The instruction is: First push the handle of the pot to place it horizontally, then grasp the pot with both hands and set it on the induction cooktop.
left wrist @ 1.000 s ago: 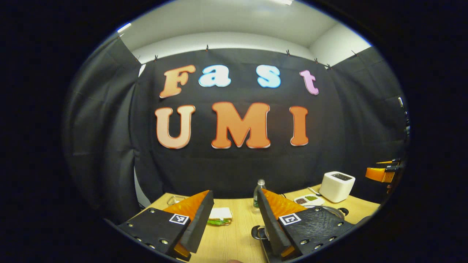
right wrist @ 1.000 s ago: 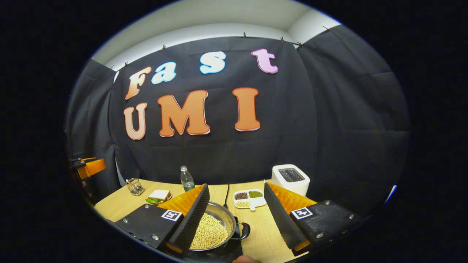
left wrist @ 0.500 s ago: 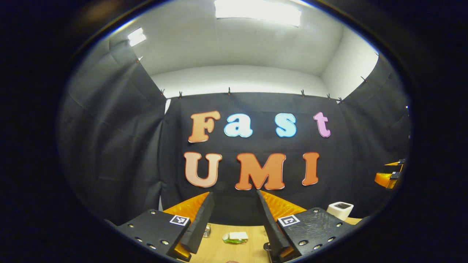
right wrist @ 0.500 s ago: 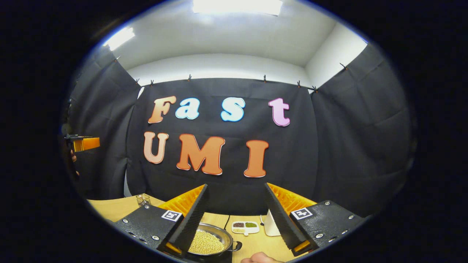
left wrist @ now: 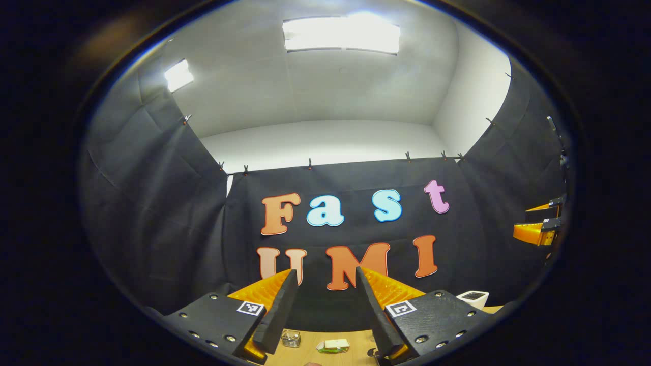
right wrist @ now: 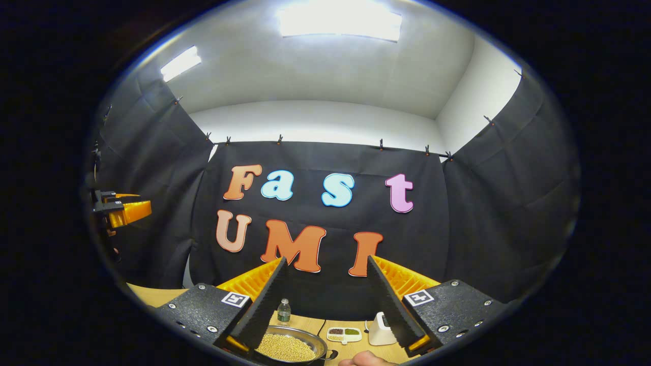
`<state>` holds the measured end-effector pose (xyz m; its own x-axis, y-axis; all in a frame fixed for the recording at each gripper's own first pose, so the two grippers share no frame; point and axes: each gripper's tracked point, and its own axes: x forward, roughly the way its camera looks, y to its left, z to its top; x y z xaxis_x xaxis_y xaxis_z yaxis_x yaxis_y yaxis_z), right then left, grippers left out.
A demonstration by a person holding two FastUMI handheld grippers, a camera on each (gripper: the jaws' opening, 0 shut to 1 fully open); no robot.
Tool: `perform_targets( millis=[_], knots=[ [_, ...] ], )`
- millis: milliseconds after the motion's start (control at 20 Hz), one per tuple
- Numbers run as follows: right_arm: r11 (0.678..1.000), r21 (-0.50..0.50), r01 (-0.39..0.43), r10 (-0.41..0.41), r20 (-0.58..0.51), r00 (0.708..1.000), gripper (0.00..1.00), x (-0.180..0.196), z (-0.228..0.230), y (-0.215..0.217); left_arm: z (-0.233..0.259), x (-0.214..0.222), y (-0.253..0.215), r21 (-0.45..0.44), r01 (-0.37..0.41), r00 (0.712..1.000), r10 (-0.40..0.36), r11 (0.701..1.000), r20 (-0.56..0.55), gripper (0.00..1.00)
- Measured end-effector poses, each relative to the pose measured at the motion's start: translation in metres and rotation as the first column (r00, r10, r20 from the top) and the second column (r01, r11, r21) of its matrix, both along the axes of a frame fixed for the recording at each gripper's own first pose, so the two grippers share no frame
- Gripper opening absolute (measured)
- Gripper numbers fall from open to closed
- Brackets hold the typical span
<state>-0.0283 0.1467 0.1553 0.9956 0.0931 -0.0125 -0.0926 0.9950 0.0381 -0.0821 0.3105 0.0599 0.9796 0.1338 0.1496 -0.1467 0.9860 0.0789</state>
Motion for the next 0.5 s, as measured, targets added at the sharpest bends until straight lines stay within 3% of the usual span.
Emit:
perform_targets(
  millis=[500],
  knots=[
    [0.998, -0.055, 0.003, -0.004, -0.023, 1.000, 0.95, -0.006, -0.010, -0.009, -0.025, 0.015, 0.024, -0.043, -0.054, 0.997, 0.051, 0.998, -0.065, 0.71]
  ],
)
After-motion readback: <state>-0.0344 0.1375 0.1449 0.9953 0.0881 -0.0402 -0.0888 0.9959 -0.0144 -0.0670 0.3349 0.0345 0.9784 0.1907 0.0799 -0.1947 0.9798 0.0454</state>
